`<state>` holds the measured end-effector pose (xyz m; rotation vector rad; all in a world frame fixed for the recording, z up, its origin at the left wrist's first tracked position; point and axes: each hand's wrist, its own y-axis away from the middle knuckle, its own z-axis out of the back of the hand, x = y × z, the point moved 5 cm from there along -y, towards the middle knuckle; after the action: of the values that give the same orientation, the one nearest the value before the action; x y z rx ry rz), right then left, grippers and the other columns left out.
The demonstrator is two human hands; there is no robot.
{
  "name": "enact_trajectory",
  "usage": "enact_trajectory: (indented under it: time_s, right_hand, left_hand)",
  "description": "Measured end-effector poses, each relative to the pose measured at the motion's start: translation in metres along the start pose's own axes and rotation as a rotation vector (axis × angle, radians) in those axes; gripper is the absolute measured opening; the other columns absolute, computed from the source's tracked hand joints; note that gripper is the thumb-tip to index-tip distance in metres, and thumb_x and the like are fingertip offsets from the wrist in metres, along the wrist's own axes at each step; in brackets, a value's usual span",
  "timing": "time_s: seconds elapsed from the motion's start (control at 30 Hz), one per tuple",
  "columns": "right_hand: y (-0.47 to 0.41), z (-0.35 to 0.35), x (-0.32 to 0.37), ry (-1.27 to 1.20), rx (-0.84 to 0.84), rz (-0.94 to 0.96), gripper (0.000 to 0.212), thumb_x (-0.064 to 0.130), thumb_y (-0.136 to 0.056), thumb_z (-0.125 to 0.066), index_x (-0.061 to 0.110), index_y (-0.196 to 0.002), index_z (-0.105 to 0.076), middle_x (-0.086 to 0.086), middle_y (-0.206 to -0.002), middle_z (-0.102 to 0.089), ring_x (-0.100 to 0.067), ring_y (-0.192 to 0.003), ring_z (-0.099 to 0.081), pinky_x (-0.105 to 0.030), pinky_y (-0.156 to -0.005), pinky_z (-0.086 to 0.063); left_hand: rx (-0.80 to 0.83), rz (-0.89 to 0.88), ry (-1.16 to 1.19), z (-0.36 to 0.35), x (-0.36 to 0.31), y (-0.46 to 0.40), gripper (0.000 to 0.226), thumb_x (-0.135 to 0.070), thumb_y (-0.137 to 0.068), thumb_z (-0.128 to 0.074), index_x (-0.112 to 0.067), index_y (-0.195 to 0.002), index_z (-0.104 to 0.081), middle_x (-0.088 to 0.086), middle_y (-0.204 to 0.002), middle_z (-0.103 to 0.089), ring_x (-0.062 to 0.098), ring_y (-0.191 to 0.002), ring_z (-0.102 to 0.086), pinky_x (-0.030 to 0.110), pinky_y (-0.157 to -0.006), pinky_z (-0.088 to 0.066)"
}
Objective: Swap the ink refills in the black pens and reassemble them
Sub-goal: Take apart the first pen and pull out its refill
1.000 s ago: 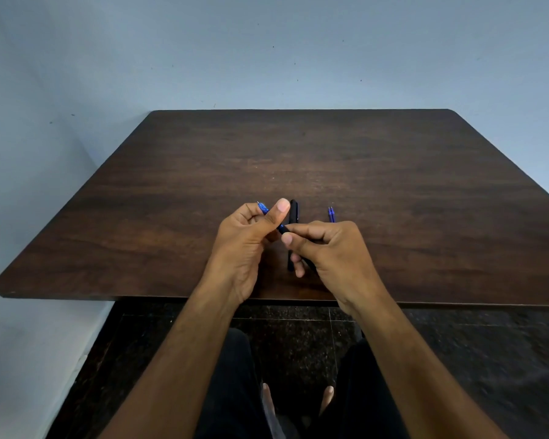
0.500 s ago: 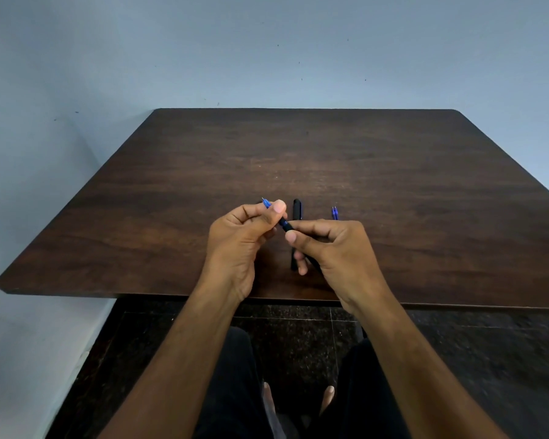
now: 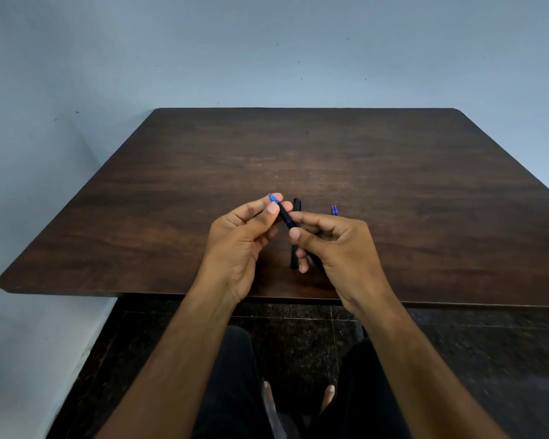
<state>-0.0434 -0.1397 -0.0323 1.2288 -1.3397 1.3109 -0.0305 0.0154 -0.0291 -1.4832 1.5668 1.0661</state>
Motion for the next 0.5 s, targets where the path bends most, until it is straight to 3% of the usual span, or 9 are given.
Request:
enact_trajectory:
  time_s: [0.13,0.23,0.37,0.5]
  right_hand:
    - [-0.0001,-0.0018,0.0022,-0.004,0.006,0.012,0.028,0.002,-0.091,-0.074,0.021,-0.111,-0.078,0.000,-0.076,-0.074,-0.015,-0.057,-0.063,-0.032,-0.055,-0.056]
    - [0.0005,-0.0010,0.0023,0.014,0.015,0.023,0.028,0.004,-0.090,-0.075,0.015,-0.116,-0.077,-0.001,-0.075,-0.072,-0.015,-0.056,-0.063,-0.032,-0.056,-0.057]
    - [0.0007,-0.0001,0.0004,0.022,0.009,0.013,0.027,0.005,-0.090,-0.075,0.015,-0.115,-0.078,0.003,-0.075,-0.076,-0.014,-0.056,-0.064,-0.032,-0.057,-0.058]
    - [-0.0005,0.0040,-0.0011,0.017,-0.021,-0.004,0.027,0.004,-0.089,-0.076,0.016,-0.114,-0.078,-0.001,-0.078,-0.077,-0.015,-0.056,-0.064,-0.031,-0.056,-0.056]
  left_hand:
    - [-0.080,0.004,0.028,-0.0007,-0.0013,-0.0014,0.033,-0.020,-0.069,-0.080,-0.010,-0.100,-0.076,0.009,-0.102,-0.078,0.020,-0.100,-0.066,0.028,-0.085,-0.048]
    - [-0.099,0.014,0.039,-0.0012,-0.0012,-0.0029,0.038,-0.024,-0.064,-0.085,-0.010,-0.097,-0.071,0.002,-0.088,-0.072,0.016,-0.086,-0.061,0.024,-0.074,-0.050]
    - [0.013,0.040,-0.016,-0.0038,-0.0005,-0.0024,0.051,-0.032,-0.076,-0.078,-0.012,-0.121,-0.067,-0.002,-0.106,-0.076,0.017,-0.101,-0.066,0.030,-0.086,-0.049]
    - [0.102,0.029,-0.085,-0.0036,-0.0028,0.0019,0.028,-0.021,-0.096,-0.061,-0.013,-0.121,-0.071,0.005,-0.121,-0.074,0.021,-0.118,-0.065,0.034,-0.092,-0.043]
